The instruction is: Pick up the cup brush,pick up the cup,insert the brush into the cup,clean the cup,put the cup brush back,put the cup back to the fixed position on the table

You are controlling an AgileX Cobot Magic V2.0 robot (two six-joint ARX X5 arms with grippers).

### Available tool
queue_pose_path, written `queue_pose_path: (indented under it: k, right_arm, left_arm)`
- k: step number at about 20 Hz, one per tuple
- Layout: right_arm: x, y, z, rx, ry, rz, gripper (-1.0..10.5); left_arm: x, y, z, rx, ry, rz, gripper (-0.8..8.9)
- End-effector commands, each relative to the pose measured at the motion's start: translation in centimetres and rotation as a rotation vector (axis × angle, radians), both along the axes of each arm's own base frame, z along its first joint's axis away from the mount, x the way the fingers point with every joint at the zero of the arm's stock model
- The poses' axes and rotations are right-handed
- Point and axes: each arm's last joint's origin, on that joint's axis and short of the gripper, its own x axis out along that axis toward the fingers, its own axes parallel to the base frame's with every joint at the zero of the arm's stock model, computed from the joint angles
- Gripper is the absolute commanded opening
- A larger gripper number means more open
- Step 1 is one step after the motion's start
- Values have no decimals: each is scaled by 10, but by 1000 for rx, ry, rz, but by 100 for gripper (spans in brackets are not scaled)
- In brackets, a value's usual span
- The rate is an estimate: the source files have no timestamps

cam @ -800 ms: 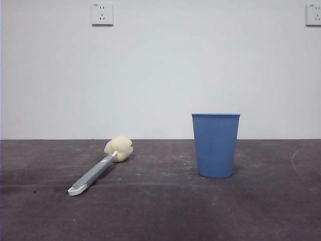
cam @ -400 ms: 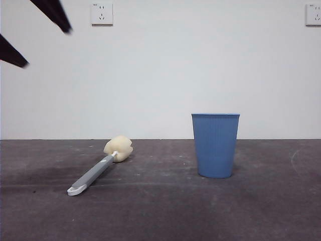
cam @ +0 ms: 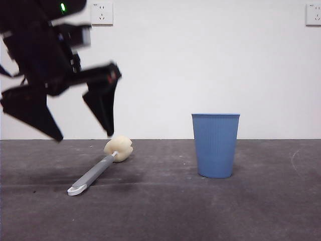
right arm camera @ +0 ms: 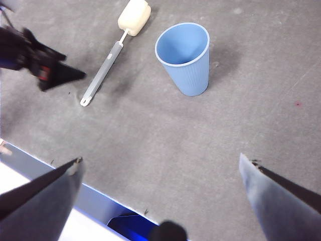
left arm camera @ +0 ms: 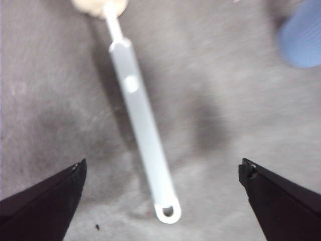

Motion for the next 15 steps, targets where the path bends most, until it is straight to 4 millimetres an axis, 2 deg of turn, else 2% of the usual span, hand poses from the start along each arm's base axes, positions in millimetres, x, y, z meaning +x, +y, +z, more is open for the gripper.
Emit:
queue_pose_path:
  k: [1, 7, 13, 14, 15]
  right_arm:
    - [0, 0, 1, 4, -8, 0, 566]
    - [0, 0, 1, 4, -7, 0, 566]
    - [0, 0, 1, 4, -7, 0, 566]
    - [0, 0, 1, 4, -6, 0, 566]
    - [0, 0, 1, 4, -6, 0, 566]
  left_arm:
    - [5, -3, -15, 46, 31, 30, 561]
    - [9, -10, -34, 71, 89, 64, 561]
    - [4, -25, -48, 96, 120, 66, 559]
    - [3, -26, -48, 97, 118, 63, 516]
    - [2, -27, -48, 99, 118, 60, 419]
